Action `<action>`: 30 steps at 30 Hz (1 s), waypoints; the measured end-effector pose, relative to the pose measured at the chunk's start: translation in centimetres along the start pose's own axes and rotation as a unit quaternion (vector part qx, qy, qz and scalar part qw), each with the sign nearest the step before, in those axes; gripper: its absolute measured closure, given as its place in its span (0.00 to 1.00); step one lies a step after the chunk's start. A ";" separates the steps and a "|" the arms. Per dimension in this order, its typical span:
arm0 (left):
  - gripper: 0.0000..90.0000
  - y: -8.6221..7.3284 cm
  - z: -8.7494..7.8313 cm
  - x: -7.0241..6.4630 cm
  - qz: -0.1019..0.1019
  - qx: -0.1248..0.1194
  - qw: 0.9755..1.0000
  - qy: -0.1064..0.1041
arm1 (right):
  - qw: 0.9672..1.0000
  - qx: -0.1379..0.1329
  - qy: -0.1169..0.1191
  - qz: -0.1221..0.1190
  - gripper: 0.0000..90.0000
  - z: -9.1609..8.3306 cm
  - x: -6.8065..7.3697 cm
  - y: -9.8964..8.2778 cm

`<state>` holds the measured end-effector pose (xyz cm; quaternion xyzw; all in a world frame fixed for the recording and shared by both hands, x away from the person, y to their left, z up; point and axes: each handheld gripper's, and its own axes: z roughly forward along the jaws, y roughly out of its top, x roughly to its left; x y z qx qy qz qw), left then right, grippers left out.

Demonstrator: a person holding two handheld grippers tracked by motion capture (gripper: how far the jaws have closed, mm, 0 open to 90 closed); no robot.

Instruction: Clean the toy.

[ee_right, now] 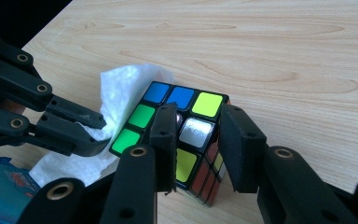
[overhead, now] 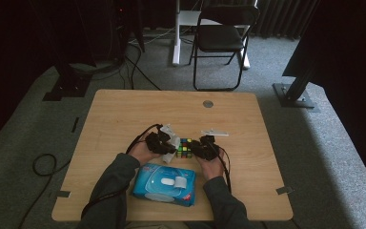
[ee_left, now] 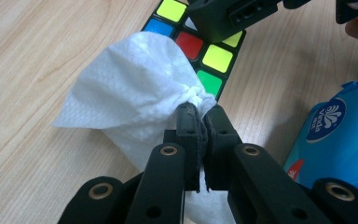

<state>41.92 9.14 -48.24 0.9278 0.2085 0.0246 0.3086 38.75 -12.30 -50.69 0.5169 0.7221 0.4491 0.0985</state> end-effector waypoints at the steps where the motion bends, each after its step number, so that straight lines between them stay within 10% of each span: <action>1: 0.96 0.0 0.1 0.0 0.002 0.004 1.000 0.000 | 1.000 0.000 0.000 0.000 0.75 0.0 0.0 0.0; 13: 0.96 0.4 3.1 0.4 0.019 0.083 0.996 0.019 | 1.000 0.000 -0.001 0.004 0.76 0.0 0.0 0.0; 30: 0.96 0.6 3.6 0.9 0.002 0.083 0.996 0.036 | 1.000 -0.003 -0.008 0.015 0.77 0.4 -0.2 0.4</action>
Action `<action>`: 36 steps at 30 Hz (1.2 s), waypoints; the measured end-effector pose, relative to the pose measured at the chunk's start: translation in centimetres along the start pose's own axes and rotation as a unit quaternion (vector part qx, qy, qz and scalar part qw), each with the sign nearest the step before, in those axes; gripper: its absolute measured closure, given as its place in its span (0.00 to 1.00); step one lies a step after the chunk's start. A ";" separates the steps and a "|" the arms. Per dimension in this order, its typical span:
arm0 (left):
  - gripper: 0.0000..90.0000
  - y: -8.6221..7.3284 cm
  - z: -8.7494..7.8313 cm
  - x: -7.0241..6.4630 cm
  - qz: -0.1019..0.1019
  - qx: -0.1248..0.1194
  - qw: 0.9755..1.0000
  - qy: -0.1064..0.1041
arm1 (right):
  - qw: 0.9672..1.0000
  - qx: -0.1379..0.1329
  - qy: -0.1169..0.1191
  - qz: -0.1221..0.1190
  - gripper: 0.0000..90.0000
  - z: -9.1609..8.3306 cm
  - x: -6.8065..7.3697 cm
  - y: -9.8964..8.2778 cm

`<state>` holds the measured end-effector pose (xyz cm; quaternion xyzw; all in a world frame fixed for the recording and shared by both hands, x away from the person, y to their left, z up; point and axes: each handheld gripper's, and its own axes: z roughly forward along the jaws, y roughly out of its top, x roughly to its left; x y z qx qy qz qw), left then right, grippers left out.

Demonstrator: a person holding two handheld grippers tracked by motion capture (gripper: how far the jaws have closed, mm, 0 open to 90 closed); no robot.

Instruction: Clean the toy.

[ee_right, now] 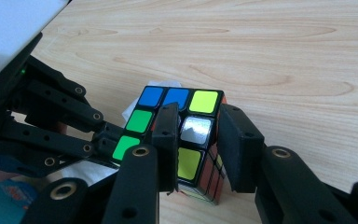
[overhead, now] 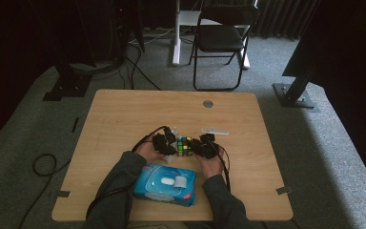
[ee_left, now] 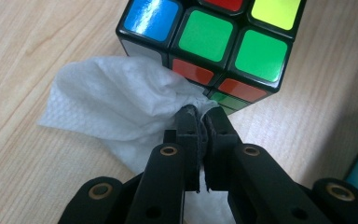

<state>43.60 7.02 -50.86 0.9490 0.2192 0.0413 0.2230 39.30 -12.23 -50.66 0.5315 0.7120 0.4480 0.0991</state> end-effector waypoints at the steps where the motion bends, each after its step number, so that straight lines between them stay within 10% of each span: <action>1: 0.96 0.0 0.0 0.1 -0.004 -0.001 1.000 0.000 | 1.000 -0.001 -0.001 -0.001 0.77 0.1 0.0 0.1; 19: 0.96 -1.5 -1.2 1.4 -0.041 -0.046 0.998 -0.009 | 0.999 0.017 0.021 -0.017 0.79 2.5 -0.4 2.4; 31: 0.96 -2.5 -2.9 3.6 -0.092 -0.083 0.991 0.055 | 0.995 0.034 0.048 -0.075 0.79 2.7 0.3 2.5; 36: 0.96 -2.5 -2.9 3.6 -0.095 -0.114 0.989 0.023 | 0.994 0.038 0.051 -0.087 0.79 2.7 0.5 2.6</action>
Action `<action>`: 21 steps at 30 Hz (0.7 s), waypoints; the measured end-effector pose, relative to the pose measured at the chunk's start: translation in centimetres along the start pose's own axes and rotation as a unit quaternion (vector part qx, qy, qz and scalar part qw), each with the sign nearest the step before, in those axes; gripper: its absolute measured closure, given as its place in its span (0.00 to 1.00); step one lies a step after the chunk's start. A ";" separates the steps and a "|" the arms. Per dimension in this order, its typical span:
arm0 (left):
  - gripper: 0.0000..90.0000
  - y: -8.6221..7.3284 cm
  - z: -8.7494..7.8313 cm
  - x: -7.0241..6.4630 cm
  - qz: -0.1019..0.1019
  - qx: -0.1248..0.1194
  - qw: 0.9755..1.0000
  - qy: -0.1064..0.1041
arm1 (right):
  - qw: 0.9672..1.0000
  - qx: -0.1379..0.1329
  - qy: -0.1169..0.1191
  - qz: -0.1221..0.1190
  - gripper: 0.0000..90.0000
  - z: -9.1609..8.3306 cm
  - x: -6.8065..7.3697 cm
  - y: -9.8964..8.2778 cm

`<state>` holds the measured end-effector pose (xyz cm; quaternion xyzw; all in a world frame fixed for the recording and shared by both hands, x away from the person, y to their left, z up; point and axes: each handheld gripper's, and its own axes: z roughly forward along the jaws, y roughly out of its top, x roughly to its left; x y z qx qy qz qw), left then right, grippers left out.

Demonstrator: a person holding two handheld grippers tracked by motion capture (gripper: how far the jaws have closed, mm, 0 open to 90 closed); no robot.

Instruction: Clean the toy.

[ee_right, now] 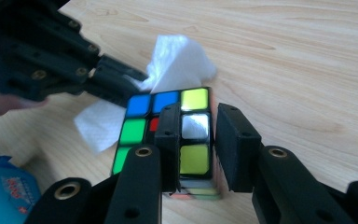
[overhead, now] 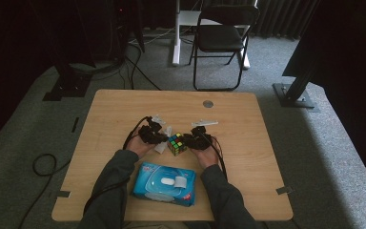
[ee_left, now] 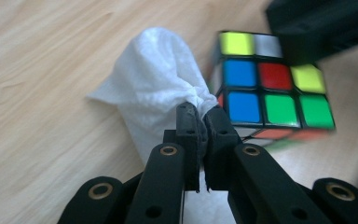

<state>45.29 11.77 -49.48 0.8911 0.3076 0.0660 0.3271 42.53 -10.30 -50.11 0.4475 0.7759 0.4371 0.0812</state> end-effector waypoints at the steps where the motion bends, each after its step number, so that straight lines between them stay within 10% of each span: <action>1: 0.96 0.0 0.0 -0.1 0.004 0.002 1.000 -0.003 | 1.000 -0.001 -0.003 0.002 0.78 0.0 -0.1 0.1; 12: 0.96 -0.2 -0.8 -0.3 0.002 -0.014 1.000 -0.017 | 0.999 -0.001 -0.046 0.005 0.71 0.4 0.0 0.8; 21: 0.96 -0.5 -1.3 -0.4 0.003 -0.021 0.999 -0.027 | 0.998 -0.013 -0.038 0.043 0.64 -1.0 0.0 0.0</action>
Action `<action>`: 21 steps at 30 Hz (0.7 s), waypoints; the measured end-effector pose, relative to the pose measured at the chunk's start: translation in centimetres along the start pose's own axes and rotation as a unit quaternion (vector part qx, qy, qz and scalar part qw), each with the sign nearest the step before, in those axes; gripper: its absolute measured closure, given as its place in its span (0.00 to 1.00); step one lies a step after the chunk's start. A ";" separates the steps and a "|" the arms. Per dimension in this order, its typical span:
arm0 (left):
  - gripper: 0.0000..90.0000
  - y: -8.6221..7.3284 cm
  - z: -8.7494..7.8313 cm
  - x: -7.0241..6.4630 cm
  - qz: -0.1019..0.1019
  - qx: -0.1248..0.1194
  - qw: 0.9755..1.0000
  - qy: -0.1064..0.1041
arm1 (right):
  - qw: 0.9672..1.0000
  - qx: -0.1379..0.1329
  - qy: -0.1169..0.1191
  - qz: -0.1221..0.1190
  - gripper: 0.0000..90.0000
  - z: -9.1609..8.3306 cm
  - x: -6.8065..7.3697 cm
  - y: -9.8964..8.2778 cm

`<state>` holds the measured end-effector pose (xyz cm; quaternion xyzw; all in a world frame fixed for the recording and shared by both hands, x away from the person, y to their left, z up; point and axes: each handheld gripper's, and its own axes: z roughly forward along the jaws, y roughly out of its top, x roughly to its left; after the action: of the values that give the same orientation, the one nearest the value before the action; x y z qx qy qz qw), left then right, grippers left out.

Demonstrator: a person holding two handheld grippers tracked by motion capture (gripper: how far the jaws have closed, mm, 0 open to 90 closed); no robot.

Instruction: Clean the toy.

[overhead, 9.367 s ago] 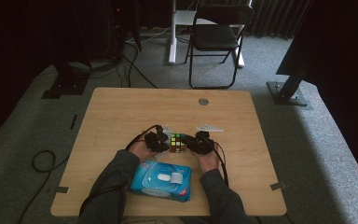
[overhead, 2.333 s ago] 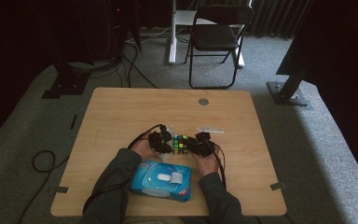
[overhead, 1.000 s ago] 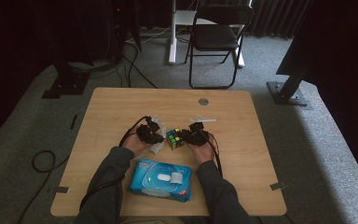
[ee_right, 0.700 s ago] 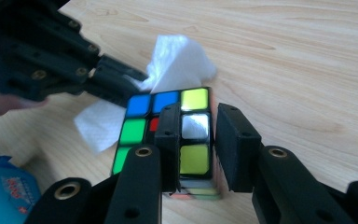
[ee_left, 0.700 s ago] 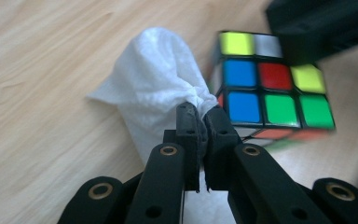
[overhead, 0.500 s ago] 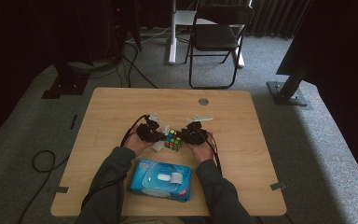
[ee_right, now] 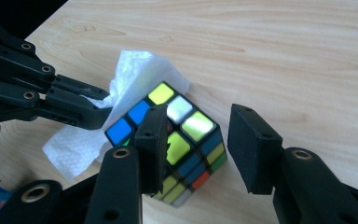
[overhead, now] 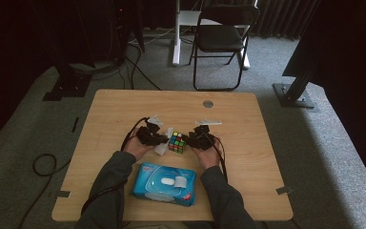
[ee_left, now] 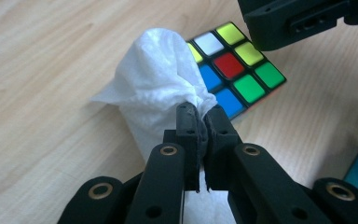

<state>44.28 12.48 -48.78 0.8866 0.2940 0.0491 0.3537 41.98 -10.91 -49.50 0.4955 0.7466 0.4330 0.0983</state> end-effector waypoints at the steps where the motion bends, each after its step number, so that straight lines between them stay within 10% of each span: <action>1: 0.96 -0.1 0.1 -0.1 0.000 0.000 1.000 -0.002 | 1.000 0.001 0.000 0.003 0.63 0.0 0.0 -0.1; 21: 0.96 -0.5 0.1 -1.6 0.006 -0.033 0.997 -0.067 | 1.000 0.009 0.007 0.020 0.77 0.4 -0.1 -0.5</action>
<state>42.75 11.87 -48.99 0.8776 0.2622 0.0012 0.4013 41.92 -10.86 -50.11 0.5082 0.7411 0.4315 0.0797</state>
